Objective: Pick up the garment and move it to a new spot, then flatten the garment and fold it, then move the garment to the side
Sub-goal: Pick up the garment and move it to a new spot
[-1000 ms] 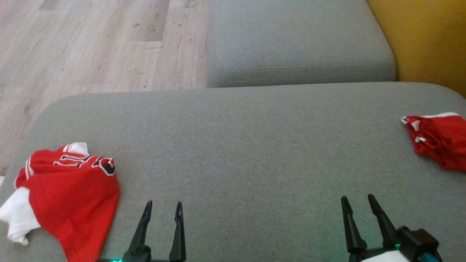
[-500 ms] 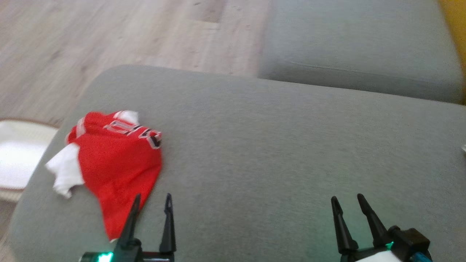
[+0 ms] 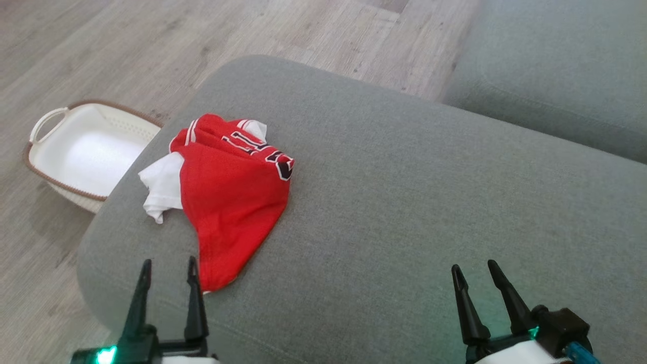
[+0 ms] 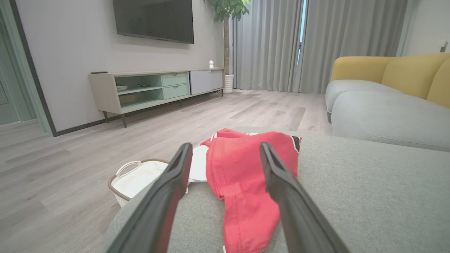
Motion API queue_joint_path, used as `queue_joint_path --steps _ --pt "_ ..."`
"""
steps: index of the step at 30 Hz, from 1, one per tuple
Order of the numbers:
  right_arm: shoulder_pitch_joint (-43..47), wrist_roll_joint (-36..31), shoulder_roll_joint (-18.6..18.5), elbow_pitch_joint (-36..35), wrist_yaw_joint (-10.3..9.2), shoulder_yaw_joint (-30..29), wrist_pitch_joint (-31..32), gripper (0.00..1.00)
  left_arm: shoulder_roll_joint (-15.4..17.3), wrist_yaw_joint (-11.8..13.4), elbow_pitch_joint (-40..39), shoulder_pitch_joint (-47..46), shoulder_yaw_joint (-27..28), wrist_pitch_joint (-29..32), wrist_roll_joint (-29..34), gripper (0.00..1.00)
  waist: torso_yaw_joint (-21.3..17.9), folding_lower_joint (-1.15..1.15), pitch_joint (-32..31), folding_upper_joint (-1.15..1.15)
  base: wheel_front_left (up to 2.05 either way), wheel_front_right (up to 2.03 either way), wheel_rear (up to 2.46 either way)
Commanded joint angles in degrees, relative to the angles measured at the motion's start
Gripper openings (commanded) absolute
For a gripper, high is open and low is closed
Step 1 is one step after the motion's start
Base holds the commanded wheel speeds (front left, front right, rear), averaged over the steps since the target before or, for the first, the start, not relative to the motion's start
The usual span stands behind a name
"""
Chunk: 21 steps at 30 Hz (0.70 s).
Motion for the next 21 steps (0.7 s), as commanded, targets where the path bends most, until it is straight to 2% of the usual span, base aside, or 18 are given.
queue_joint_path --steps 1,8,10,14,17,21 --pt "-2.3 -0.8 -0.3 -1.9 -0.05 0.9 -0.6 1.0 0.6 0.2 -2.6 -3.4 2.8 -0.3 0.8 1.0 -0.1 -0.01 1.0 0.0 0.0 0.0 0.0" --pt "-4.0 -3.8 -2.1 -3.5 -0.05 0.2 -0.6 1.0 4.3 -1.5 -4.3 -13.4 6.5 -0.3 1.2 1.0 -1.3 -0.01 8.4 0.0 0.0 0.0 0.0" --pt "-5.0 -4.3 -3.6 -4.4 -0.05 0.2 -0.6 1.0 6.2 -3.2 -2.5 -18.7 7.3 -0.3 0.8 1.0 -1.7 -0.01 11.5 0.0 0.0 0.0 0.0" --pt "-7.9 -4.7 -7.2 -7.4 -0.05 0.0 -0.6 1.0 9.3 -7.8 5.9 -32.3 8.2 1.3 -2.3 1.0 -2.5 -0.01 18.2 0.0 0.0 0.0 0.0" --pt "-10.3 -5.2 -10.1 -9.5 -0.05 0.3 -0.6 1.0 12.0 -11.3 14.8 -43.4 7.7 6.9 -3.6 1.0 -3.4 -0.01 22.8 0.0 0.0 0.0 0.0" --pt "-13.3 -5.4 -13.4 -12.1 -0.05 1.4 -0.6 1.0 14.7 -13.2 28.0 -55.6 7.9 16.2 -6.0 1.0 -5.5 -0.01 27.3 0.0 0.0 0.0 0.0"
